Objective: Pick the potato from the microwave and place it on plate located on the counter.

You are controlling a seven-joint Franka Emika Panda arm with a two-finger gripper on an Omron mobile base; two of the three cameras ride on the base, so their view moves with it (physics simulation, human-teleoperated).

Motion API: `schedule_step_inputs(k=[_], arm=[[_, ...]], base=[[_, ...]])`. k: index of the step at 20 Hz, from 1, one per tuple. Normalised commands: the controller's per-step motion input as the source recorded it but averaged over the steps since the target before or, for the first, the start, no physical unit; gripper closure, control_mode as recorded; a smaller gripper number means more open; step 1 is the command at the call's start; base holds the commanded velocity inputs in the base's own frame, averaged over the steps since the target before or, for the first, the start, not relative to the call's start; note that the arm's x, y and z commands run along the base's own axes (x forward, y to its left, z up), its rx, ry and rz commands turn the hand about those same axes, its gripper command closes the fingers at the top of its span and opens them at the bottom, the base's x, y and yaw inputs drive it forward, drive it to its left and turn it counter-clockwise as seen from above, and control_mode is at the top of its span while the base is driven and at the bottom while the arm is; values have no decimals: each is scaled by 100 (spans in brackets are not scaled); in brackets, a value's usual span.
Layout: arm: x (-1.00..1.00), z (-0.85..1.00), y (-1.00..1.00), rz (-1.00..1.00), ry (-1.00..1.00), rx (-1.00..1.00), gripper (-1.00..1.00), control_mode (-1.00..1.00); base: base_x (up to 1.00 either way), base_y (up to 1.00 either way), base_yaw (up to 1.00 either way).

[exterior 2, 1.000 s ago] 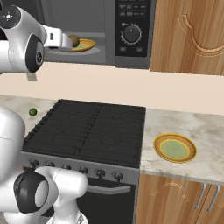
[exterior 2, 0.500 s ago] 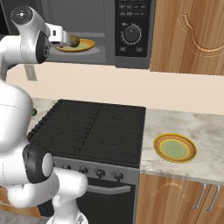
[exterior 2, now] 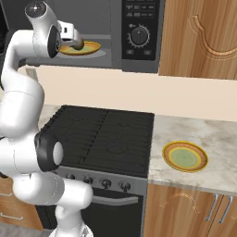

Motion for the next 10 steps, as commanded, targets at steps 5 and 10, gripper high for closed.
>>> schedule_step_inputs(k=[5,10], arm=[[30,-8,0,0,0,0,-100,-100],[32,-8,-1,0,0,0,-100,-100]], base=[[0,0,0],[0,0,0]])
